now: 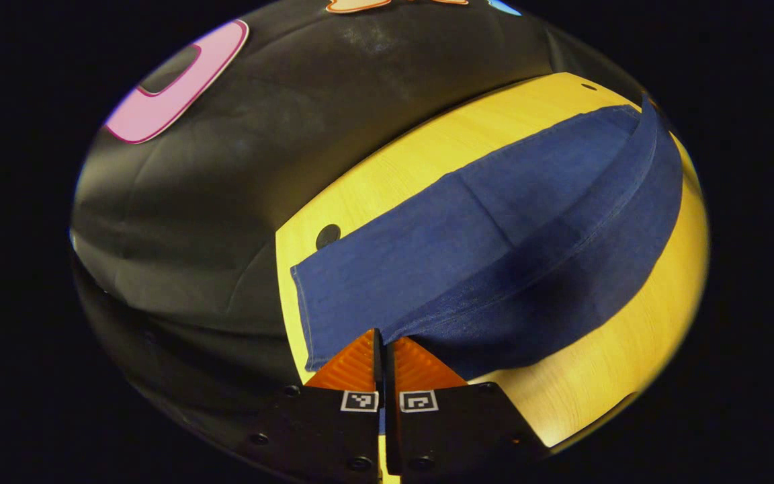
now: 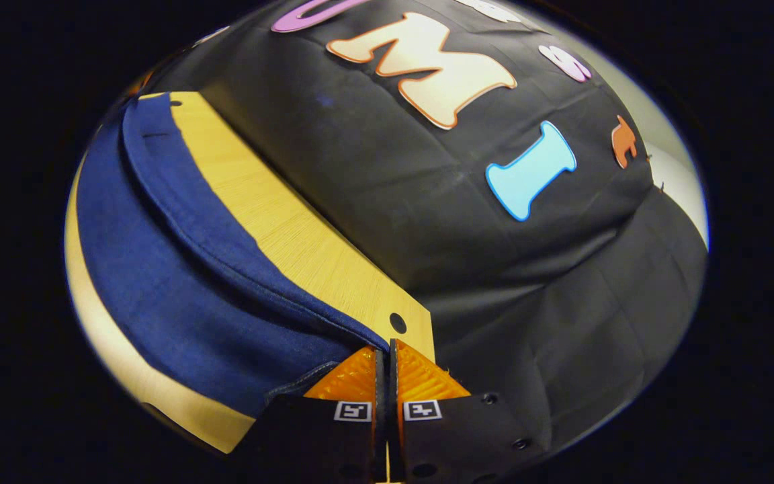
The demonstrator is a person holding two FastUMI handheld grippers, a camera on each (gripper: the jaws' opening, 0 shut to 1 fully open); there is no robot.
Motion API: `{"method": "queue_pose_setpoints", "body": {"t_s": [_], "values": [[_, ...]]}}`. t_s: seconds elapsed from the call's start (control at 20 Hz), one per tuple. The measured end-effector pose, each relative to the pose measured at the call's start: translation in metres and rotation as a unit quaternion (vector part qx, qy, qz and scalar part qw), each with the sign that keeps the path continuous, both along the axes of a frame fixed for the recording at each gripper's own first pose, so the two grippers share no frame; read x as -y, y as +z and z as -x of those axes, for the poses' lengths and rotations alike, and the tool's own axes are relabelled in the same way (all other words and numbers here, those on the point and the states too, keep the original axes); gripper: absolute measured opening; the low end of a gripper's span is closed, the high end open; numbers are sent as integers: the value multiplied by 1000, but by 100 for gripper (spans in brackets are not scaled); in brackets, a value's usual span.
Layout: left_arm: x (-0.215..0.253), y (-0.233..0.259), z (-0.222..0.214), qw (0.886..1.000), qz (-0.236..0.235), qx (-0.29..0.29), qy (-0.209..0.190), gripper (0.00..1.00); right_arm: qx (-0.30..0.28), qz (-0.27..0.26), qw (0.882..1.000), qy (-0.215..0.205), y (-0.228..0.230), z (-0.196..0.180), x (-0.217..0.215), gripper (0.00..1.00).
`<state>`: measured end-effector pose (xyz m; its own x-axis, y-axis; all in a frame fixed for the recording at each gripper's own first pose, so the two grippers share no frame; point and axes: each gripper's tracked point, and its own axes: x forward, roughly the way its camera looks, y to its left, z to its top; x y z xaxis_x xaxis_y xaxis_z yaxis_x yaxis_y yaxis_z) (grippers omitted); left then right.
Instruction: Grasp the waist and the cuffs of the jeans and fold them to make the two legs overlap; first hold the waist and fold one-third of the jeans toward the cuffs, then hold the cuffs and fold the remaining one-third in the same direction to finish folding.
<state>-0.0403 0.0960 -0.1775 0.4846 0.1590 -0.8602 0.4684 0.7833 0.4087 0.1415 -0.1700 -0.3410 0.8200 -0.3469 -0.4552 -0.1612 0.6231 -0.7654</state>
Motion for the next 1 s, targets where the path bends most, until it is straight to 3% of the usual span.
{"method": "queue_pose_setpoints", "body": {"t_s": [0.2, 0.5, 0.65, 0.7, 0.8, 1.0], "values": [[14, 2, -7, 1000, 10, -9, -16, 0, -5, -50, 997, -50, -39, -24, 3, 3], [12, 7, -20, 999, 15, 26, -15, 0, -42, -60, 992, -106, -89, -45, 21, 7], [25, 21, -41, 994, 22, 102, 19, 100, -4, -74, 987, -140, -66, -47, 35, 76], [23, 29, -45, 990, 30, 131, 36, 94, 13, -89, 986, -141, -52, -46, 38, 99], [39, 42, -52, 980, 64, 176, 66, 94, 37, -111, 982, -146, -30, -35, 49, 100], [56, 58, -59, 964, 135, 202, 107, 95, 46, -173, 967, -179, -18, 12, 89, 100]]}}
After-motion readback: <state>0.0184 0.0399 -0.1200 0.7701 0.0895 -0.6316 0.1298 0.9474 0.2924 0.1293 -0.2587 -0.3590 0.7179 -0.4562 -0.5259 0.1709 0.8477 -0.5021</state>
